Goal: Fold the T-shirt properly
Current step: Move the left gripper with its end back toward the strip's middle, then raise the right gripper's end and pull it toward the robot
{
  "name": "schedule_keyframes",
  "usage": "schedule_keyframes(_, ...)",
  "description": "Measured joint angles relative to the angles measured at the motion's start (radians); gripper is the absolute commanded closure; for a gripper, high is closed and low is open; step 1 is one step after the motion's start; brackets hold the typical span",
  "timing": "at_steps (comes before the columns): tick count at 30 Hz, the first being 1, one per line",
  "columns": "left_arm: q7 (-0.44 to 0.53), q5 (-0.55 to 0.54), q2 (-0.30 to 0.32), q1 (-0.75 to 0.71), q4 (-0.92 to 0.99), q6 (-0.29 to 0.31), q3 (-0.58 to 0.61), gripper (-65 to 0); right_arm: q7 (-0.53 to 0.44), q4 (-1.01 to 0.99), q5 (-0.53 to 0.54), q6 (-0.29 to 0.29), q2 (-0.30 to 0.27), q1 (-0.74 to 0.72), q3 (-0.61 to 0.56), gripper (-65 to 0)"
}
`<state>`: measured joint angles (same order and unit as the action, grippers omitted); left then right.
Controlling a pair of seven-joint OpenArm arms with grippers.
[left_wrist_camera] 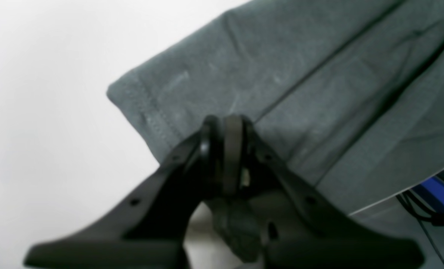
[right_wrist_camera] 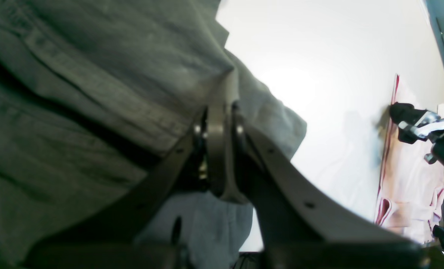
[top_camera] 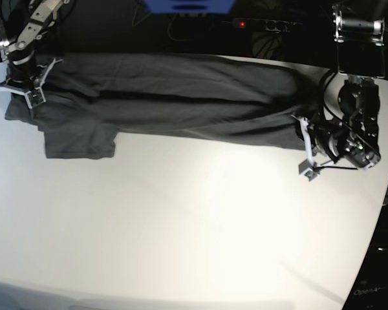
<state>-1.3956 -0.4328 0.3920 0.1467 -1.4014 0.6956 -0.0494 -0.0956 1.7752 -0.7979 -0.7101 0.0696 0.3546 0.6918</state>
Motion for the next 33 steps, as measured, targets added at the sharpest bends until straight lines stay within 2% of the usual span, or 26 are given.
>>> schedule_keyframes(9,0.004,0.019,-0.004,-0.006,0.006,0.0,0.0,-3.7,-0.002,0.027,0.0,0.0,0.002,0.006,0.001,-0.3)
schedule_keyframes(15,0.011,0.097,-0.028,-0.019,-0.002,0.0,-0.001,-3.7,-0.003,0.083,0.0,-0.001,0.039,0.042,0.008,-0.3)
schedule_keyframes(22,0.029,0.111,-0.029,-0.036,-0.007,0.0,-0.006,-3.7,-0.01,0.11,0.003,-0.003,0.05,0.061,0.023,-0.3)
schedule_keyframes(24,0.039,0.111,-0.029,-0.042,-0.01,0.0,-0.007,-3.7,-0.04,0.115,0.003,-0.005,0.055,0.061,0.057,-0.3)
schedule_keyframes(28,0.04,0.112,-0.029,-0.044,-0.01,0.0,-0.006,-3.7,-0.166,0.123,0.001,-0.006,0.098,0.062,0.157,-0.3)
schedule_keyframes(30,0.042,0.111,-0.029,-0.044,-0.011,0.0,-0.007,-3.7,-0.233,0.123,0.002,-0.02,0.1,0.061,0.208,-0.3)
schedule_keyframes(33,0.041,0.111,-0.029,-0.044,-0.011,0.0,-0.006,-3.7,-0.261,0.122,0.003,-0.009,0.097,0.061,0.263,-0.3)
